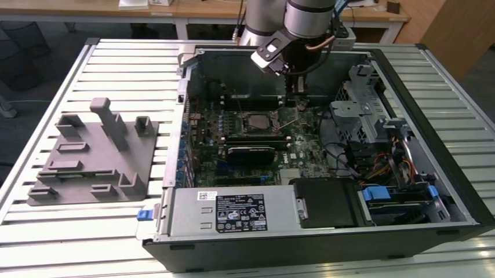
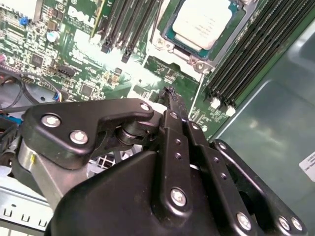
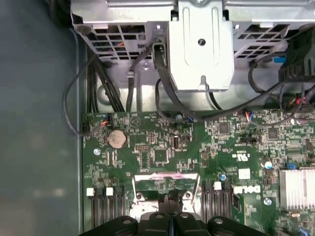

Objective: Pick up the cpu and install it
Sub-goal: 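Close the cpu cover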

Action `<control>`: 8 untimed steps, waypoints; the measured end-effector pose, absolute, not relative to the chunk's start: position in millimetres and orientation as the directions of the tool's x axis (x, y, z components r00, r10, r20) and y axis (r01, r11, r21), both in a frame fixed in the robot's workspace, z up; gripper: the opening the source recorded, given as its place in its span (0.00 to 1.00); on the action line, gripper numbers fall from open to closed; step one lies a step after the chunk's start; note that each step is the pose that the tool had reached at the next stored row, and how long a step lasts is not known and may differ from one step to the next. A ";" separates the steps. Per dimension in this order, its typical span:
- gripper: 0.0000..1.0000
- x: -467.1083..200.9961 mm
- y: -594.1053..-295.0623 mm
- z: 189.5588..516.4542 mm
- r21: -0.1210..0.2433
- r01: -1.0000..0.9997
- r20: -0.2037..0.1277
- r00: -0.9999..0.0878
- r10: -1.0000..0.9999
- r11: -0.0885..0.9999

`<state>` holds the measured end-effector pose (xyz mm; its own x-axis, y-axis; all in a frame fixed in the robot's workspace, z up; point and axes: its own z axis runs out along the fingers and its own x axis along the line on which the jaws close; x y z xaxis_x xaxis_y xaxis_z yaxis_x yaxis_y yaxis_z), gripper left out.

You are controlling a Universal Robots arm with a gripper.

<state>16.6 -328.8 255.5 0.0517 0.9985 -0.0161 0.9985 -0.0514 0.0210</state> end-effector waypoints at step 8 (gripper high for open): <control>0.11 24.8 -328.5 254.7 0.021 0.998 -0.016 0.052 0.999 -0.051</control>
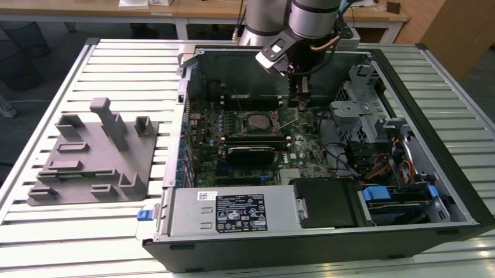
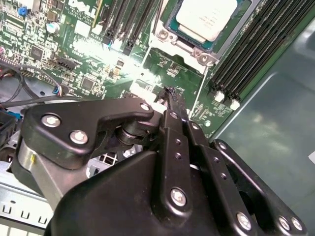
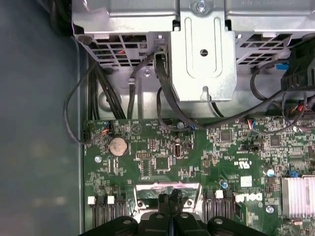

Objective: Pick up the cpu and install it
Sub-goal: 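Close the cpu cover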

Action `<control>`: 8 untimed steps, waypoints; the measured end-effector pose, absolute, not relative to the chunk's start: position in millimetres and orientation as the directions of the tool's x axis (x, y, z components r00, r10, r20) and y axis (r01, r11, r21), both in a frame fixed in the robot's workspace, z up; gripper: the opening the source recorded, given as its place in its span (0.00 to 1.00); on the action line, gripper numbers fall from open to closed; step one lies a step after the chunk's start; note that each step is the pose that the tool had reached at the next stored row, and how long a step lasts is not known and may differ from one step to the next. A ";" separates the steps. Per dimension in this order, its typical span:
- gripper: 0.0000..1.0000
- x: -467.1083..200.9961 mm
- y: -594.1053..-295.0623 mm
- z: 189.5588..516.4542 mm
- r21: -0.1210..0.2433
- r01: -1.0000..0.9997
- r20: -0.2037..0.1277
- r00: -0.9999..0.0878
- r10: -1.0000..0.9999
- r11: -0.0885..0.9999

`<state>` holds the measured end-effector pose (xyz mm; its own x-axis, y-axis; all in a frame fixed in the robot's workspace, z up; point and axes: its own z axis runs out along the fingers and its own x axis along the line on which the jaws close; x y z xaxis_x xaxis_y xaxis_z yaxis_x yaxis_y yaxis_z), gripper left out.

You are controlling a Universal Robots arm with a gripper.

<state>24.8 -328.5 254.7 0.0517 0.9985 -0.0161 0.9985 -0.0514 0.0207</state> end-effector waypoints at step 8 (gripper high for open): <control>0.11 24.9 -328.5 254.7 0.021 0.998 -0.016 0.052 0.999 -0.051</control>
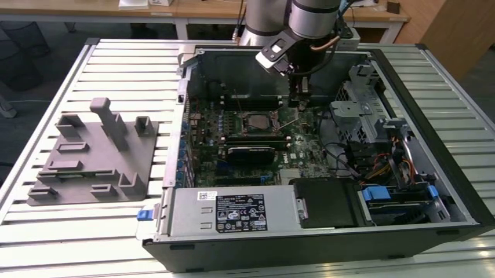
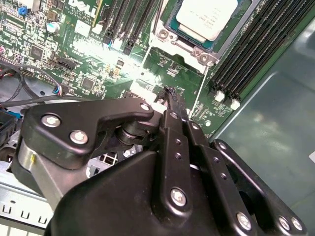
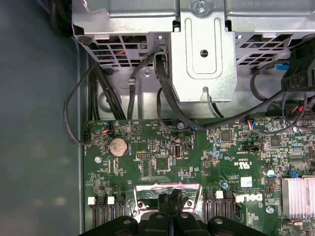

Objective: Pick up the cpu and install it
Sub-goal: 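Close the cpu cover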

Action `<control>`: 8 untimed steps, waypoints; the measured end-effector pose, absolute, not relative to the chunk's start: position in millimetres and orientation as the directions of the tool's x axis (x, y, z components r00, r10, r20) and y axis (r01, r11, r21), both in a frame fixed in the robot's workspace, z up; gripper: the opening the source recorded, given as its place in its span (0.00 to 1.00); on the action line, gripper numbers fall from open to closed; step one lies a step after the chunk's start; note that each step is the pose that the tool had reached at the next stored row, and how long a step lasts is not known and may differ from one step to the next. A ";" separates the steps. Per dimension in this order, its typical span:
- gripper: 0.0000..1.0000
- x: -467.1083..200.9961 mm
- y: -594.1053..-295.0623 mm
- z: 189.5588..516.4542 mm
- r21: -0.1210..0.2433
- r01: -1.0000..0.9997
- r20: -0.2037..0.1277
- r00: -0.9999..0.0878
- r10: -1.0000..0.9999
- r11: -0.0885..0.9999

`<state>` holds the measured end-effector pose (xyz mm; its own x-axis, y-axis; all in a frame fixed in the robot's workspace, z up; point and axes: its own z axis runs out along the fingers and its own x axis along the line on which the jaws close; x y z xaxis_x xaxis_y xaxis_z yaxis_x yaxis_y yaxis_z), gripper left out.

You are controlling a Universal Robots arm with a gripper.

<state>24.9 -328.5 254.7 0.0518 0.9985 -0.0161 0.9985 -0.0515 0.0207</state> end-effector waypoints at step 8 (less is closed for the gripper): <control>0.11 32.0 -328.4 254.2 0.020 0.998 -0.016 0.052 0.999 -0.051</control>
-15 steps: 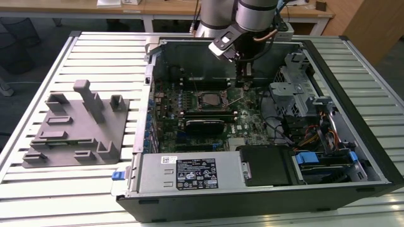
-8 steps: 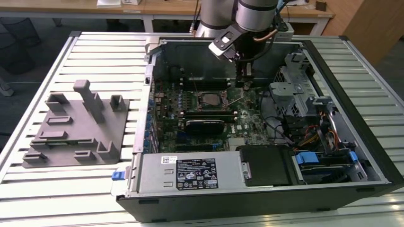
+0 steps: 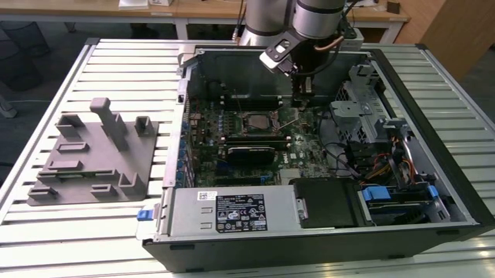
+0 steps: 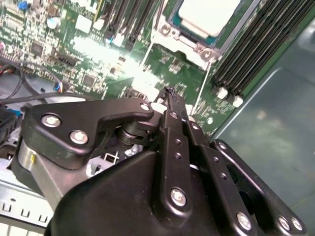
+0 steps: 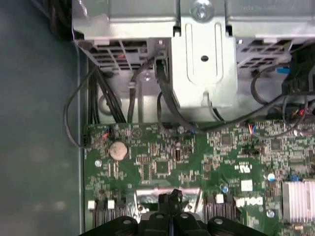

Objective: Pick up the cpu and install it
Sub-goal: 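Close the cpu cover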

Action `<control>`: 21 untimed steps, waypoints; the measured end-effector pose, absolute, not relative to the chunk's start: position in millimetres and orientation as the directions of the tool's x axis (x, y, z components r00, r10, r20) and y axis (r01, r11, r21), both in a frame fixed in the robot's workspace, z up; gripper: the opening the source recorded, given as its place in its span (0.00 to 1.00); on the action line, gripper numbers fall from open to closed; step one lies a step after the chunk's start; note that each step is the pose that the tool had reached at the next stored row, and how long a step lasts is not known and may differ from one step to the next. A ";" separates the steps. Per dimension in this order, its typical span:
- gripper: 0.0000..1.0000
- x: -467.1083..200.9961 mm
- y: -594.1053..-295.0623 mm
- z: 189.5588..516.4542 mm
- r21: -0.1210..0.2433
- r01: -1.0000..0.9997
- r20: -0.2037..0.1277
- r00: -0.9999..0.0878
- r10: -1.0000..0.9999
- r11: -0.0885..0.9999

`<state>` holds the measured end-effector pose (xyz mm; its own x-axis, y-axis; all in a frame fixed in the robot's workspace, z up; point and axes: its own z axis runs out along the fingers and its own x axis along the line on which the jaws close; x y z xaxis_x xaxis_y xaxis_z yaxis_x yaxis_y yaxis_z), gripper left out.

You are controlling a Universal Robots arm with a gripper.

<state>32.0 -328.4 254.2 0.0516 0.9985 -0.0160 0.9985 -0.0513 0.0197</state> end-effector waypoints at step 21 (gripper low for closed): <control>0.11 57.1 -325.0 249.2 0.018 0.999 -0.016 0.051 0.999 -0.051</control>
<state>57.1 -325.0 249.2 0.0512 0.9986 -0.0162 0.9985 -0.0509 0.0176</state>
